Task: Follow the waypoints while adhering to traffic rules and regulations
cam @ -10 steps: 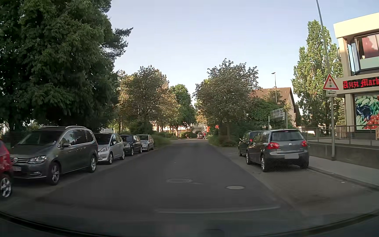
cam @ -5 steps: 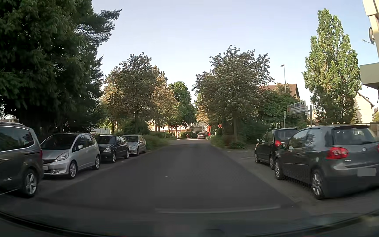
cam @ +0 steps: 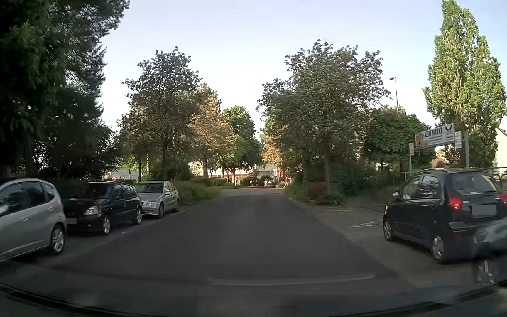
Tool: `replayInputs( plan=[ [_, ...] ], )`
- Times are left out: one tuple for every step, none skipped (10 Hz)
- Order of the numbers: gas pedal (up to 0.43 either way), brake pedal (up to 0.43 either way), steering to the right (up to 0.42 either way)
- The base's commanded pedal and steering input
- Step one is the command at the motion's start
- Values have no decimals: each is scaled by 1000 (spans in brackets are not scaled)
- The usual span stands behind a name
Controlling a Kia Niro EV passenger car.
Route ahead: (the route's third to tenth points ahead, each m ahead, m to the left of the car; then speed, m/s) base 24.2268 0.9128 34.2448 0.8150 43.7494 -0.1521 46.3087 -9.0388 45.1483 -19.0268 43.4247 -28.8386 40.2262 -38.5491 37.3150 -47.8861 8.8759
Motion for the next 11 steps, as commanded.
replayInputs(
  plan=[
    [0,0,4],
    [0,0,5],
    [0,0,8],
    [0,0,17],
    [0,0,25],
    [0,0,25],
    [0,0,20],
    [0,0,16],
    [0,0,12],
    [0,18,9],
    [0,24,8]
  ],
)
